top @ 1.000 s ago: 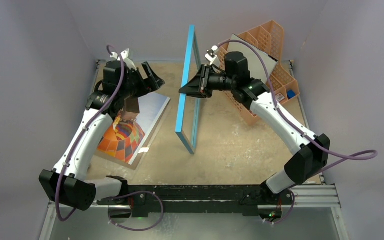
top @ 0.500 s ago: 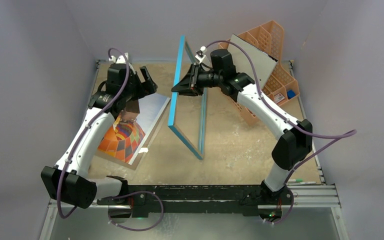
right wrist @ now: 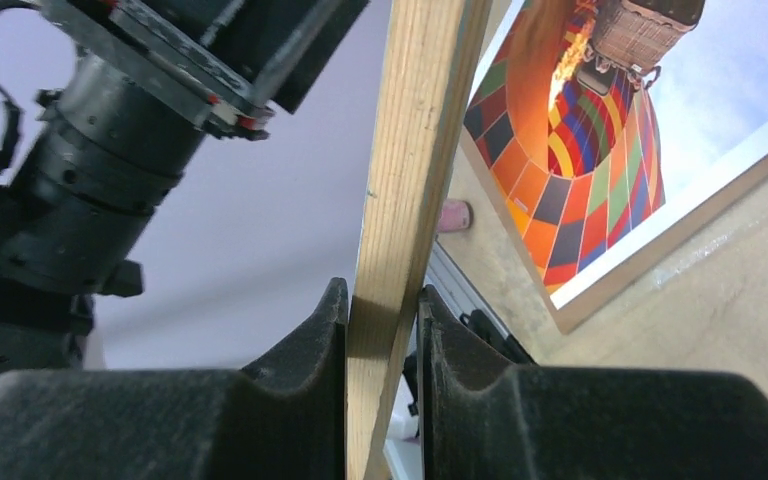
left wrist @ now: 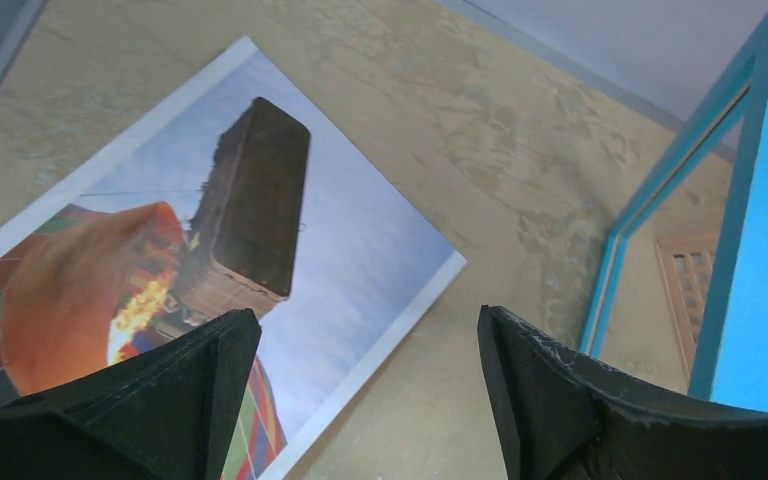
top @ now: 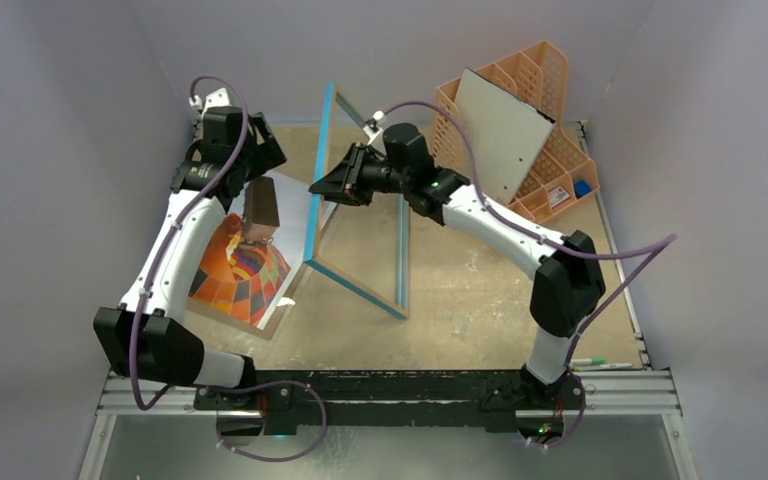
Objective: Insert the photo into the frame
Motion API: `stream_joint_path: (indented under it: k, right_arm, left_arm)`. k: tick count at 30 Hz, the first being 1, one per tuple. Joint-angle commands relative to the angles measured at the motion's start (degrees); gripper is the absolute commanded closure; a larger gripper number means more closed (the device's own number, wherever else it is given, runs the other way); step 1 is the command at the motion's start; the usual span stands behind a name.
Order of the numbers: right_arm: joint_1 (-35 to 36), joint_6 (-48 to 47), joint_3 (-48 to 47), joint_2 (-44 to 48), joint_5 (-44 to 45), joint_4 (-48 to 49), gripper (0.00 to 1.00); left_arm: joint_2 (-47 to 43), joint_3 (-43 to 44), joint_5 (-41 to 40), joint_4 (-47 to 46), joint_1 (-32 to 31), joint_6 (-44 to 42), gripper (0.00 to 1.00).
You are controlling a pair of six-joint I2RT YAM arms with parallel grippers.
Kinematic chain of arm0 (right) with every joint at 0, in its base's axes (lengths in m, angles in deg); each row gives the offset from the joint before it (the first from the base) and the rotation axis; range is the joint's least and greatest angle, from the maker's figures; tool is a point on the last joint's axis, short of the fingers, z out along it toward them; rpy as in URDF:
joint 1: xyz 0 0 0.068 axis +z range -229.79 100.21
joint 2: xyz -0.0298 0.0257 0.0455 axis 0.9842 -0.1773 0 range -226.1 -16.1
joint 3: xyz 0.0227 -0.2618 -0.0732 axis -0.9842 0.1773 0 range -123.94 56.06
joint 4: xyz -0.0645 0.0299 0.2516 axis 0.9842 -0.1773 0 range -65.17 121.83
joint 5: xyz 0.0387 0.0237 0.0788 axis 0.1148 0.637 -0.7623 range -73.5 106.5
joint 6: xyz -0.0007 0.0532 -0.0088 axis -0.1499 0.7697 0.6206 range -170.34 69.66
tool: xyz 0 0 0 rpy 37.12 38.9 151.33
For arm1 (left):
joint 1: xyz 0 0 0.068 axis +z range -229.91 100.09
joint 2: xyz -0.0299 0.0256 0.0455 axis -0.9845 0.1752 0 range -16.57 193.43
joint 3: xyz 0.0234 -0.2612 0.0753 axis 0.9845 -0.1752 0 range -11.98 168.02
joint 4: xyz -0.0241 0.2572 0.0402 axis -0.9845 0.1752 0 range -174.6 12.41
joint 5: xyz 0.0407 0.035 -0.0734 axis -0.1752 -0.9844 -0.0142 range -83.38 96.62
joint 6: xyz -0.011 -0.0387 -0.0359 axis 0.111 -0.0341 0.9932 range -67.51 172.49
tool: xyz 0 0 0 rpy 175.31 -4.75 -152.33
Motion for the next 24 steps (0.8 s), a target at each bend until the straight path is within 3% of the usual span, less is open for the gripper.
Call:
stream_joint_path:
  k: [1, 13, 19, 20, 24]
  right_arm:
    - [1.55, -1.71, 4.58, -8.88, 10.21, -6.94, 1.00]
    - [8.63, 2.87, -3.64, -20.91, 14.14, -7.23, 1.00]
    - [9.97, 2.63, -6.60, -24.35, 14.50, -9.64, 1.00]
    - [10.04, 2.19, -7.17, -24.65, 14.79, -10.71, 0.96]
    - [10.03, -0.65, -8.93, -23.17, 18.34, -14.41, 0.41]
  left_arm:
    - [0.75, 2.72, -3.14, -1.73, 3.49, -1.30, 0.16]
    - [2.51, 2.86, -2.15, -3.18, 6.01, -4.61, 0.16]
    - [2.99, 0.28, 2.05, -3.80, 6.10, -4.87, 0.16]
    - [3.08, -0.34, 2.95, -3.72, 6.17, -4.75, 0.16]
    - [2.98, -4.02, 5.58, -3.17, 6.24, -3.94, 0.15]
